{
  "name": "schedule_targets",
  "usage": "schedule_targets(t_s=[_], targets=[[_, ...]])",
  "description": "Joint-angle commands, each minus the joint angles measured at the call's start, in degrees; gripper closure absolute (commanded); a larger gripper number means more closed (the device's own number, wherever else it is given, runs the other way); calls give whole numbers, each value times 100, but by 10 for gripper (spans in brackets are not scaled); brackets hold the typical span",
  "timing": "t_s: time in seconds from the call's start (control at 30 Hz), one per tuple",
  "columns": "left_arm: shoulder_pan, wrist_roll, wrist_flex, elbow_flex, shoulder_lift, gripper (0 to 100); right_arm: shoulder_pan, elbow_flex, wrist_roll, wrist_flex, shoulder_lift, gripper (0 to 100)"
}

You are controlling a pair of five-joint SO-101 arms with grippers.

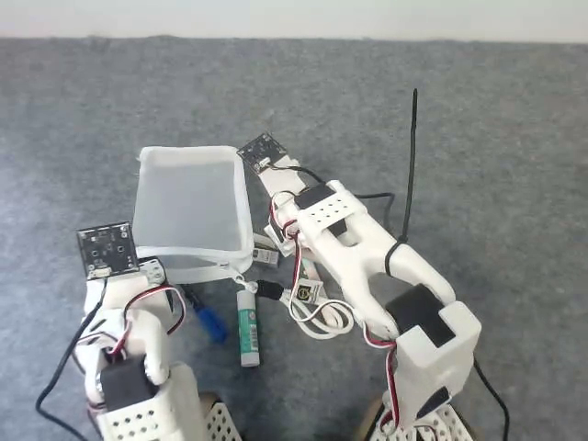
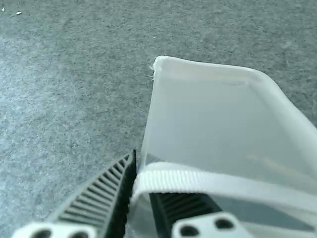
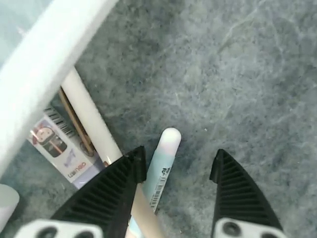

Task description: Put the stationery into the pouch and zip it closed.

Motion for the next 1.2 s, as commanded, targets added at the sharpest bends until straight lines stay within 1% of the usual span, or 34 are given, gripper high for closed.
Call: schedule_targets(t_s=[0.0,0.07,0.13,0.2,0.37,0.5,0.63,0.7,0.97,1.17], targets=[[-26,62,-79,-453,-18,989,31,-237,-26,66,22,791],[-26,62,-79,-453,-18,989,40,-246,-26,66,92,827],[-26,62,-79,-453,-18,989,48,-316,-26,75,180,896],[-26,62,-79,-444,-18,989,48,-492,-26,268,286,945],[-26,62,-79,-444,-18,989,251,-1081,-26,963,611,993],[-26,62,-79,-444,-18,989,462,-1284,-26,1332,611,991],[-35,53,-79,-444,-18,989,470,-1240,-26,1560,409,991],[-158,53,-79,-444,-18,989,470,-1240,-26,1684,330,991],[-211,53,-88,-444,-18,988,813,-1240,-35,1921,13,991],[-211,53,-88,-444,-18,988,901,-1090,-35,2088,-330,991]])
